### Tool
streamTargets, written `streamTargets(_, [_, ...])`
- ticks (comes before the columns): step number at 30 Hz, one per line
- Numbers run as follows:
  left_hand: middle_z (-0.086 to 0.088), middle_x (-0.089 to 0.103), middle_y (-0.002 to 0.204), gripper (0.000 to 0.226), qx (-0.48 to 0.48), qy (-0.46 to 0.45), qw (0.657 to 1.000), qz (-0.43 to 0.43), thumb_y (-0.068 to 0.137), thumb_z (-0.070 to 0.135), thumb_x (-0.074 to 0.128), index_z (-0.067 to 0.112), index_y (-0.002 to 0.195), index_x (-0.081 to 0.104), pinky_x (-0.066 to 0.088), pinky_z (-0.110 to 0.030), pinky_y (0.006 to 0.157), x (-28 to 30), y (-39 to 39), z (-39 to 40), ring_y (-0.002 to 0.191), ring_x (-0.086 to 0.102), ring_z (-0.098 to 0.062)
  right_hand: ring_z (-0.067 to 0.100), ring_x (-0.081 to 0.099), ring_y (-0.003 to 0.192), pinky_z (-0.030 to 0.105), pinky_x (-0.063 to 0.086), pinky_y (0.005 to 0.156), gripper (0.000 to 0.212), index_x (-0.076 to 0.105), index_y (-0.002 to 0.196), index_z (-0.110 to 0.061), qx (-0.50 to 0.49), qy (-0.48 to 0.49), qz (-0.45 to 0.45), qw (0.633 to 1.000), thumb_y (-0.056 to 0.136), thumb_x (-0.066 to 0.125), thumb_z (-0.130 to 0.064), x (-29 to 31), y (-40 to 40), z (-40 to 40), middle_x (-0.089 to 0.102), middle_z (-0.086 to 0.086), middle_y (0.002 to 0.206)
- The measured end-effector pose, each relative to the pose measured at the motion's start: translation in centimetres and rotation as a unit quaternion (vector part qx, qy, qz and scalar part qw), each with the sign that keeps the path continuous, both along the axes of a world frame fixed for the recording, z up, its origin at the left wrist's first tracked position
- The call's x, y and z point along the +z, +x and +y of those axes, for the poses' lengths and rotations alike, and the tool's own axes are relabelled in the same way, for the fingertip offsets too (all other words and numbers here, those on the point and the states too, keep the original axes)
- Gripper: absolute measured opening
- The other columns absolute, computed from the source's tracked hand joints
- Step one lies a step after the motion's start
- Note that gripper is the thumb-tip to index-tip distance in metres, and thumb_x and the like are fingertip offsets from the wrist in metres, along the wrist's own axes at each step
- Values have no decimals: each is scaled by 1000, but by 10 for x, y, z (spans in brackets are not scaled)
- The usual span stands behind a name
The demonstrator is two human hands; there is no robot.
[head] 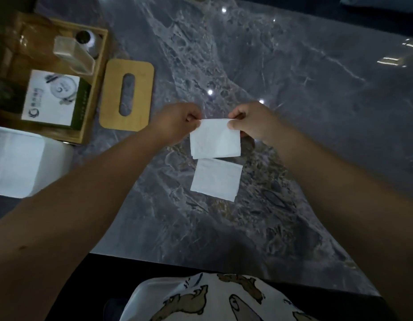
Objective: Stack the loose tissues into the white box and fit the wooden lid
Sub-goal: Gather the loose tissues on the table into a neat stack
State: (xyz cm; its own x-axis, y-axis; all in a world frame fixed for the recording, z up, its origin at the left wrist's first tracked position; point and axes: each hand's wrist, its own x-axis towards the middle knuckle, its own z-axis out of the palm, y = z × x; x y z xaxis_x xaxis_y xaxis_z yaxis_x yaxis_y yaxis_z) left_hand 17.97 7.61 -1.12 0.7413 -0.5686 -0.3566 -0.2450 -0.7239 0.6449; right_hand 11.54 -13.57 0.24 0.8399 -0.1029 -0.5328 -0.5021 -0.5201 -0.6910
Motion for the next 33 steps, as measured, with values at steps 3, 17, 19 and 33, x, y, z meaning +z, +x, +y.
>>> streamTargets(3, [5, 60, 95, 17, 4, 6, 1000, -21, 94, 19, 56, 14, 107, 67, 34, -12, 58, -11, 1, -4, 84, 54, -10, 10, 57, 82, 10, 41, 60, 21, 67, 107, -10, 46, -91, -30, 994, 87, 65, -17, -5, 3, 3, 64, 3, 99])
streamTargets(17, [-15, 52, 125, 38, -62, 118, 976, -172, 93, 30, 55, 11, 126, 56, 45, -38, 85, -28, -9, -13, 109, 53, -32, 36, 50, 115, 42, 42, 96, 40, 53, 127, -11, 226, -341, -145, 901, 88, 57, -20, -27, -5, 4, 56, 15, 124])
streamTargets(19, [-15, 55, 124, 34, -76, 126, 973, -176, 94, 28, 54, 10, 123, 56, 43, -39, 88, -27, -9, -17, 111, 53, -32, 35, 52, 112, 42, 42, 95, 40, 52, 129, -12, 240, -355, -131, 894, 89, 55, -19, -25, -4, 8, 57, 15, 122])
streamTargets(33, [-9, 64, 104, 20, -34, 46, 997, -51, 90, 21, 56, 13, 108, 53, 40, -31, 69, -12, -10, -13, 87, 57, -24, 23, 57, 97, 25, 35, 70, 22, 55, 107, -12, 121, -184, -12, 975, 85, 56, -11, 0, -4, 10, 60, 6, 106])
